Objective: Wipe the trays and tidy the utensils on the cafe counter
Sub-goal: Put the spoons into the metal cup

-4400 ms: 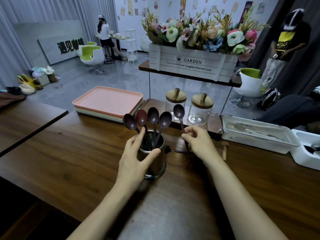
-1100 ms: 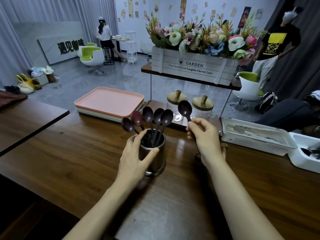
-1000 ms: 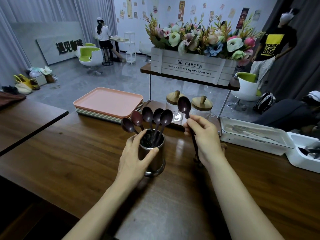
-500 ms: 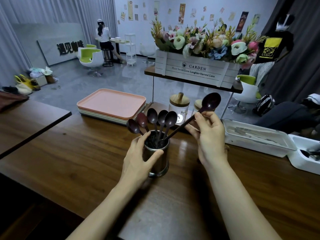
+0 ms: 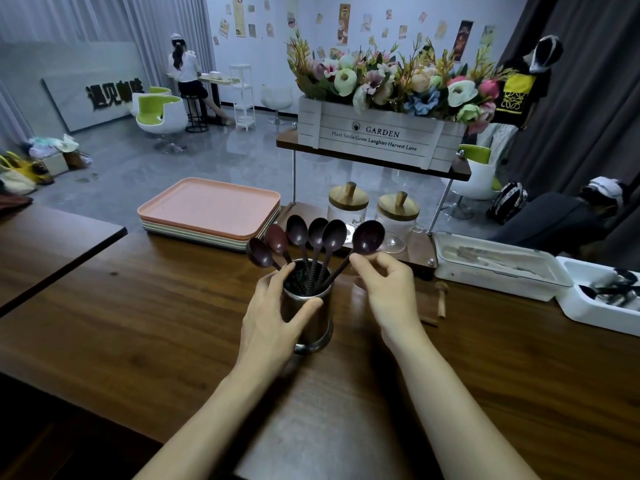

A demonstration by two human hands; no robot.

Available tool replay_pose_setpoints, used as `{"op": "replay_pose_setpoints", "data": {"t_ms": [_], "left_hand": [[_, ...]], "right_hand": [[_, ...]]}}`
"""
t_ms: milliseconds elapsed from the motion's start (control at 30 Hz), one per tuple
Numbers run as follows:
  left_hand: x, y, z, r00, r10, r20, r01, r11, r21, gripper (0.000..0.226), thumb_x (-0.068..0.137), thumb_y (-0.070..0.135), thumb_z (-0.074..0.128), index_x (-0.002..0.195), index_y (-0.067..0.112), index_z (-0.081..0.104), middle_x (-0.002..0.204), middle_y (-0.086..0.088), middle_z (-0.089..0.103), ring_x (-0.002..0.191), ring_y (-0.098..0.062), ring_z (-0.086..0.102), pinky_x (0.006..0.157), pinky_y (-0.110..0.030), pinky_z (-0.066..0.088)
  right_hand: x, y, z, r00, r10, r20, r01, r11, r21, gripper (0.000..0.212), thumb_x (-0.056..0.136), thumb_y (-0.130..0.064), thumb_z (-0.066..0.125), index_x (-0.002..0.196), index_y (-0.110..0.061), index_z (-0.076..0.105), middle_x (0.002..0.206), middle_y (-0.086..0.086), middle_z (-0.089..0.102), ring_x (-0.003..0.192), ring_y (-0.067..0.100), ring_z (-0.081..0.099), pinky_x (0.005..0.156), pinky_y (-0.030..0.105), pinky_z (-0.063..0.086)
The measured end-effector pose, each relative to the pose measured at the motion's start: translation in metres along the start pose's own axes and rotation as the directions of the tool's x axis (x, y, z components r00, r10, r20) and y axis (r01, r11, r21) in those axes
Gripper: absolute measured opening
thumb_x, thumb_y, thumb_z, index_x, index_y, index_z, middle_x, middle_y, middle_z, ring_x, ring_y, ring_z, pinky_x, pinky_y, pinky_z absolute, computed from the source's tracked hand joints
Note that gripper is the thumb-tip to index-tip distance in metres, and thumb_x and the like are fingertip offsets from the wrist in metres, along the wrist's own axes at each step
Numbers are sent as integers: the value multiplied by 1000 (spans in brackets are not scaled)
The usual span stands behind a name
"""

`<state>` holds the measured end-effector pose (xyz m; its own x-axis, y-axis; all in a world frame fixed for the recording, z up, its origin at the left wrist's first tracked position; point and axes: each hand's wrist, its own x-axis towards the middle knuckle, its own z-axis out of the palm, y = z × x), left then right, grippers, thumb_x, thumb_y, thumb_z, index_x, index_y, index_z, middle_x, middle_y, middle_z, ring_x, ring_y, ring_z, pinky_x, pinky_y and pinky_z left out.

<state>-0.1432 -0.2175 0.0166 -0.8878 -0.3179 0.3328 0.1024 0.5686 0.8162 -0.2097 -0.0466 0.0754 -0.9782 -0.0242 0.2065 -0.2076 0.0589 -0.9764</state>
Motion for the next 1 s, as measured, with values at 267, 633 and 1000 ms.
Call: {"op": "replay_pose_setpoints", "data": {"t_ms": [267,633,1000], "left_hand": [[1,1,-3,1000,21,-10,-21,1000,6,70,77,74,60,141,53,39,132,25,46,120,-4,54,99,-39,51],[3,-1,-4,1000,24,1,-24,999,47,70,80,68,64,144,48,41,133,16,50,108,-16,62,90,-40,52],[-1,3,-9,1000,29,-2,-29,999,35,68,83,58,71,143,45,43,140,24,53,124,1,53,99,-31,48]], "right_hand": [[-9,10,18,991,-130,15,130,962,-239,17,87,-18,76,72,-23,68,93,-6,66,82,2,66,76,13,45],[-13,25,24,998,-1,-55,-10,979,-204,17,90,-27,72,75,-21,69,71,-6,69,72,8,65,74,40,55],[-23,42,21,977,81,196,-82,997,0,37,84,-43,77,121,-40,69,118,-12,73,114,7,66,105,44,51]]}}
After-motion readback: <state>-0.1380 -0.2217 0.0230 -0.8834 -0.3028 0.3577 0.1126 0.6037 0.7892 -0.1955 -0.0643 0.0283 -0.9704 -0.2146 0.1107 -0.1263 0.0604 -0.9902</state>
